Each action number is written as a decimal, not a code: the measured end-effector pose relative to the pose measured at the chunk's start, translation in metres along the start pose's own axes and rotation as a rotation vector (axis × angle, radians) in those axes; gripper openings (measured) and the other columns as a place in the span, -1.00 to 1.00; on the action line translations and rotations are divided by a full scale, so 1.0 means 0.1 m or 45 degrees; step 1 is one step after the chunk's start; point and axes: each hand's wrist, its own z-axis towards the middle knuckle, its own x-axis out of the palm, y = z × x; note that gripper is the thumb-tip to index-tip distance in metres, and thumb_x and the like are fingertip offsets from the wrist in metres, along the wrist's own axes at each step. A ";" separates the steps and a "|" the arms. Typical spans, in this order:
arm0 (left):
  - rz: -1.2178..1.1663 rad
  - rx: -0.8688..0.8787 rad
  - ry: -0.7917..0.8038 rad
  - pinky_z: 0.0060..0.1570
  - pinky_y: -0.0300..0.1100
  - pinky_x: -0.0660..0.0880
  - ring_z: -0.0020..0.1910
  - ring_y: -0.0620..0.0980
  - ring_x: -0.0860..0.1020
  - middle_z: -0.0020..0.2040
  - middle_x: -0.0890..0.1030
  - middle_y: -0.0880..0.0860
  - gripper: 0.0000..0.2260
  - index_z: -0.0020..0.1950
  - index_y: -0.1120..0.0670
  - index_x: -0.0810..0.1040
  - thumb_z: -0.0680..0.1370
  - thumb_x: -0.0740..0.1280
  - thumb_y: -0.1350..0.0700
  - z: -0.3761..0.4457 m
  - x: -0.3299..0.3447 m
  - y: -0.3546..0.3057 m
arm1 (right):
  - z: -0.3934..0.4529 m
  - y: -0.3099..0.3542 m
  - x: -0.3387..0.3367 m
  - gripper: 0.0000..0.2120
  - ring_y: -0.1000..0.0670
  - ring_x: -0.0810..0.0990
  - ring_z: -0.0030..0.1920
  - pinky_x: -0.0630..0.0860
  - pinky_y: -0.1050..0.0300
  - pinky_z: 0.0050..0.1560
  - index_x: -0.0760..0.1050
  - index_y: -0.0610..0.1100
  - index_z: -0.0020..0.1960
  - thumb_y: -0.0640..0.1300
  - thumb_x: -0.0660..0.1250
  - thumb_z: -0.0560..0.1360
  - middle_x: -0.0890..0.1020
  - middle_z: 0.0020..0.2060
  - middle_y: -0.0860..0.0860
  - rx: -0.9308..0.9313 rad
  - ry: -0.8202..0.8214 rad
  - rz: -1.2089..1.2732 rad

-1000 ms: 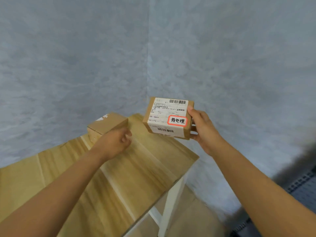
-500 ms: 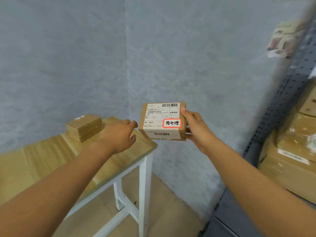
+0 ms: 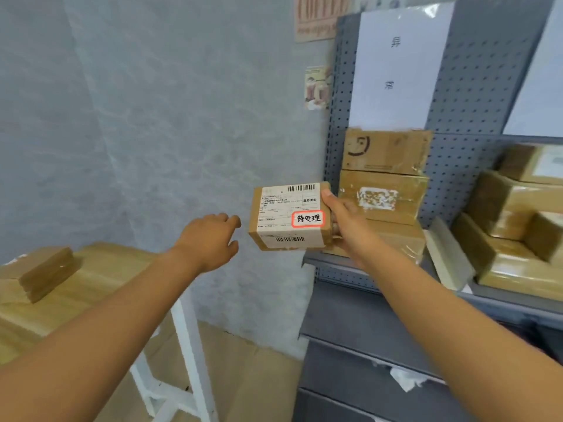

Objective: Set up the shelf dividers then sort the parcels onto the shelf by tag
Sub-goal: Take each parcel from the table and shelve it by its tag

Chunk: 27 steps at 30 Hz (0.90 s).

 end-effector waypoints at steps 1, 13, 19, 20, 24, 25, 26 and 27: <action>-0.032 0.062 -0.013 0.07 -0.05 0.49 0.18 0.10 0.52 0.24 0.54 0.07 -0.60 0.43 0.03 0.37 0.62 0.20 -0.05 0.03 -0.03 -0.17 | -0.13 0.01 -0.13 -0.42 -0.10 0.71 0.04 0.65 -0.13 0.09 0.37 -0.04 0.36 0.33 0.27 0.52 0.70 0.10 -0.06 -0.001 -0.053 0.000; -0.267 0.608 -0.146 -0.15 -0.12 0.44 0.15 0.10 0.54 0.24 0.56 0.05 -0.65 0.35 0.03 0.44 0.58 0.25 -0.01 0.11 -0.51 -2.54 | -1.89 0.15 -2.25 -0.37 -0.03 0.71 0.04 0.64 -0.08 0.08 0.42 -0.04 0.37 0.39 0.24 0.50 0.71 0.08 -0.01 -0.002 -0.660 -0.133; -0.310 0.815 -0.240 -0.01 -0.02 0.49 0.07 0.09 0.52 0.07 0.54 0.05 -0.78 0.19 0.05 0.45 0.59 0.22 -0.01 0.08 -0.87 -4.10 | -2.69 0.04 -3.63 -0.37 -0.12 0.68 0.09 0.60 -0.21 0.17 0.42 -0.05 0.39 0.37 0.19 0.53 0.68 0.13 -0.07 0.073 -0.909 -0.086; -0.320 0.831 -0.244 0.01 -0.02 0.48 0.10 0.08 0.52 0.10 0.55 0.04 -0.75 0.22 0.04 0.45 0.59 0.23 -0.01 0.07 -0.91 -4.39 | -2.83 0.02 -3.86 -0.37 -0.13 0.68 0.10 0.60 -0.22 0.17 0.42 -0.05 0.40 0.38 0.18 0.53 0.68 0.13 -0.08 0.089 -0.927 -0.092; -0.372 0.888 -0.235 -0.05 -0.05 0.44 0.12 0.10 0.52 0.15 0.56 0.06 -0.71 0.27 0.05 0.45 0.58 0.24 0.00 0.01 -1.07 -5.49 | -3.32 0.04 -4.84 -0.37 -0.14 0.66 0.13 0.59 -0.22 0.20 0.40 -0.04 0.42 0.37 0.16 0.55 0.67 0.15 -0.10 0.102 -0.987 -0.149; -0.380 0.904 -0.234 -0.10 -0.06 0.42 0.09 0.11 0.53 0.13 0.56 0.07 -0.72 0.25 0.06 0.45 0.58 0.24 0.00 -0.01 -1.11 -5.73 | -3.43 0.06 -5.08 -0.37 -0.14 0.66 0.13 0.59 -0.22 0.20 0.40 -0.04 0.42 0.37 0.16 0.55 0.67 0.15 -0.09 0.099 -0.999 -0.162; -0.393 0.915 -0.238 -0.14 -0.07 0.40 0.07 0.12 0.53 0.11 0.56 0.08 -0.74 0.23 0.07 0.45 0.58 0.25 0.01 -0.03 -1.16 -5.95 | -3.52 0.08 -5.29 -0.38 -0.14 0.66 0.14 0.58 -0.22 0.21 0.41 -0.03 0.41 0.37 0.15 0.55 0.67 0.15 -0.09 0.091 -1.004 -0.169; -0.406 0.925 -0.251 -0.16 -0.07 0.38 0.05 0.13 0.53 0.09 0.56 0.09 -0.75 0.21 0.08 0.46 0.58 0.24 0.01 -0.03 -1.20 -6.14 | -3.59 0.09 -5.50 -0.40 -0.14 0.66 0.14 0.58 -0.23 0.21 0.43 -0.02 0.40 0.37 0.15 0.56 0.68 0.15 -0.08 0.082 -1.008 -0.169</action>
